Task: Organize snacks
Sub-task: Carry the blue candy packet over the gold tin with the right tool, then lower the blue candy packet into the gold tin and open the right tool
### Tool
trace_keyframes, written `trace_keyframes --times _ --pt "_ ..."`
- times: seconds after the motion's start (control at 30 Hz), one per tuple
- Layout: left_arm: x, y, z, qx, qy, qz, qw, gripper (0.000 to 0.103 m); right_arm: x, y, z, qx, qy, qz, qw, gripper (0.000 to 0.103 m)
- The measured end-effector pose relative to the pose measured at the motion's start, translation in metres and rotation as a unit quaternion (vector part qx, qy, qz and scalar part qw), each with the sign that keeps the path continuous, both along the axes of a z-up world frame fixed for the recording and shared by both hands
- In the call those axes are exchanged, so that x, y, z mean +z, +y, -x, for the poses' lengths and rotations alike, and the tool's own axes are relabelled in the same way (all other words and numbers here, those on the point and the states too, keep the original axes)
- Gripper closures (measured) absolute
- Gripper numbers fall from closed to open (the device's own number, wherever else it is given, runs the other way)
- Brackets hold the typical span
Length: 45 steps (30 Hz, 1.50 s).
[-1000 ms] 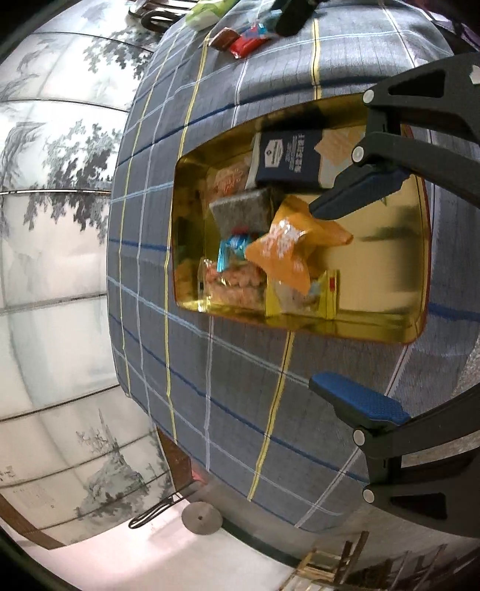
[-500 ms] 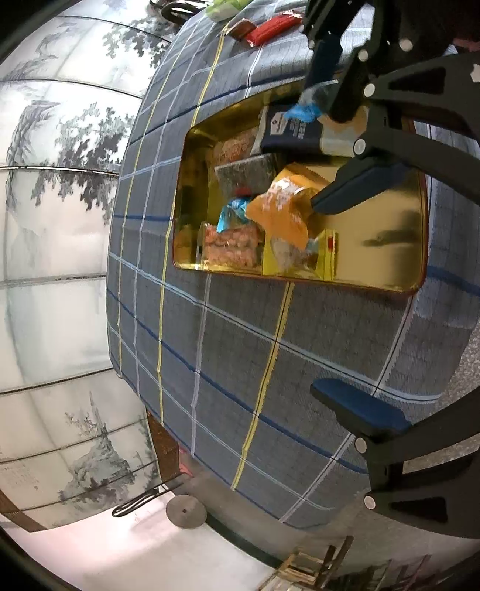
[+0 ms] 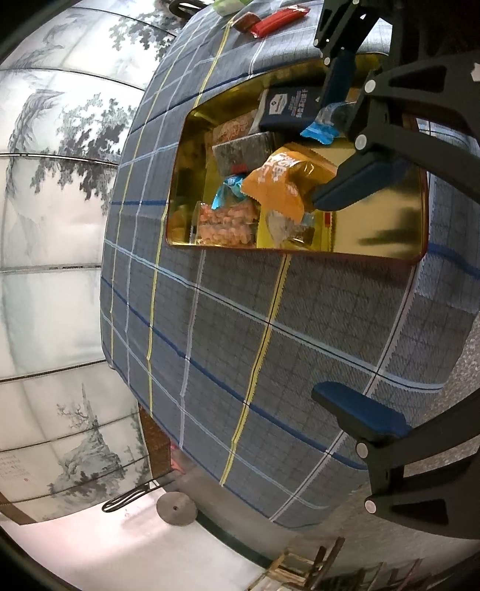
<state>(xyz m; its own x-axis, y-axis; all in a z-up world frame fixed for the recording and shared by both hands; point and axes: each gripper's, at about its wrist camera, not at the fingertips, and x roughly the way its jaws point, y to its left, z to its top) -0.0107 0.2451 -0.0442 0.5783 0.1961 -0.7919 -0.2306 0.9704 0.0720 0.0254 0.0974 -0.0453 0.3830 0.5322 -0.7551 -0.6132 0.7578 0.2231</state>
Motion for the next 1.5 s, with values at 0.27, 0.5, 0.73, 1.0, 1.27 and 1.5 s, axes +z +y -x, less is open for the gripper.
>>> trace_keyframes --times 0.27,0.5,0.73,1.0,1.27,1.5 --pt "-0.003 0.008 0.001 0.007 0.003 0.008 0.9999 0.010 -0.002 0.004 -0.001 0.001 0.004 0.003 1.000 0.070" --pt "-0.006 0.010 0.002 0.007 0.006 0.010 0.9999 0.010 -0.003 0.006 -0.001 0.001 0.006 0.003 1.000 0.070" --pt "-0.006 0.011 0.002 0.009 0.006 0.011 0.9999 0.010 -0.003 0.008 0.000 0.002 0.009 0.003 1.000 0.070" --pt "-0.009 0.017 0.003 0.014 0.009 0.016 0.9997 0.010 -0.004 0.012 -0.001 0.006 0.013 -0.002 1.000 0.070" --pt "-0.009 0.017 0.003 0.015 0.009 0.015 0.9997 0.010 -0.005 0.014 -0.002 0.012 0.018 -0.010 1.000 0.069" --pt "-0.009 0.017 0.003 0.015 0.010 0.017 0.9997 0.010 -0.002 0.013 -0.003 0.011 0.016 -0.024 1.000 0.064"
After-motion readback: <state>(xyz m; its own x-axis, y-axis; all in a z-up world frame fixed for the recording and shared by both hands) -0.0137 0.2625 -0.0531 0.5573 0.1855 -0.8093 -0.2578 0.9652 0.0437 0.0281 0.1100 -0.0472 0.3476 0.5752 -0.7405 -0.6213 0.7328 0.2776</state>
